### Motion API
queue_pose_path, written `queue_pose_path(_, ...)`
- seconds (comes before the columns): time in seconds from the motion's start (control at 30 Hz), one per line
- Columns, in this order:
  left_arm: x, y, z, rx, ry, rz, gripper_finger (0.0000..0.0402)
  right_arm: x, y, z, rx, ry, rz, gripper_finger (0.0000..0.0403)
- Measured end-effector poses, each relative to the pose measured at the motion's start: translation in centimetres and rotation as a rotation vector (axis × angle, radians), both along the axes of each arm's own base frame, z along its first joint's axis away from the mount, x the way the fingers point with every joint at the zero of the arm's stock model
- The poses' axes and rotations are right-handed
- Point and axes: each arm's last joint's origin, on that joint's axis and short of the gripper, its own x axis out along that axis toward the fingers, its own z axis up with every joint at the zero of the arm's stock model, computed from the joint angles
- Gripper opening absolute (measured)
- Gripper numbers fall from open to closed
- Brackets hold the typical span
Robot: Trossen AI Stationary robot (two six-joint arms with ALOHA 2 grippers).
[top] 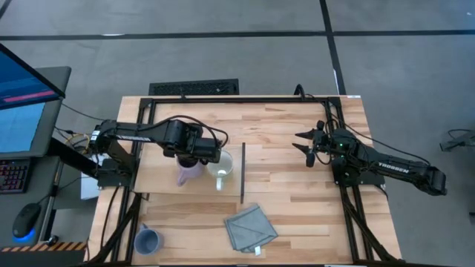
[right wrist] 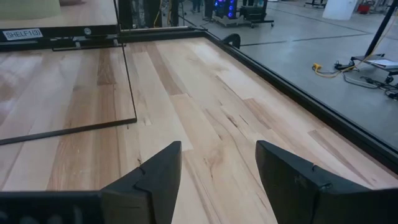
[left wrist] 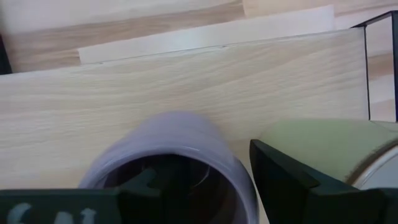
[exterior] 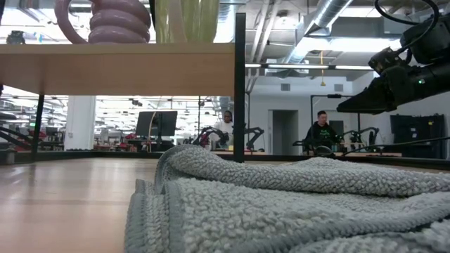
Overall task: Stack small to large cups/mugs on shelf
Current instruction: Put the purple mug on the shelf
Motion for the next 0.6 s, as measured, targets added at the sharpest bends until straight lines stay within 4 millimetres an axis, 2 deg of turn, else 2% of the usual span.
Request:
queue_pose_path(0.43,0.1,0.9,0.0,0.015,0.02,-0.054,0.0156,0.0,0.0,0.0,0.011,-0.004,0.007,0.023)
queue_pose_path(0.6,0.1,1.3,0.0,-0.016,0.012,-0.004,0.0156,0.0,0.1,0.0,0.02,-0.008,0.04,0.023)
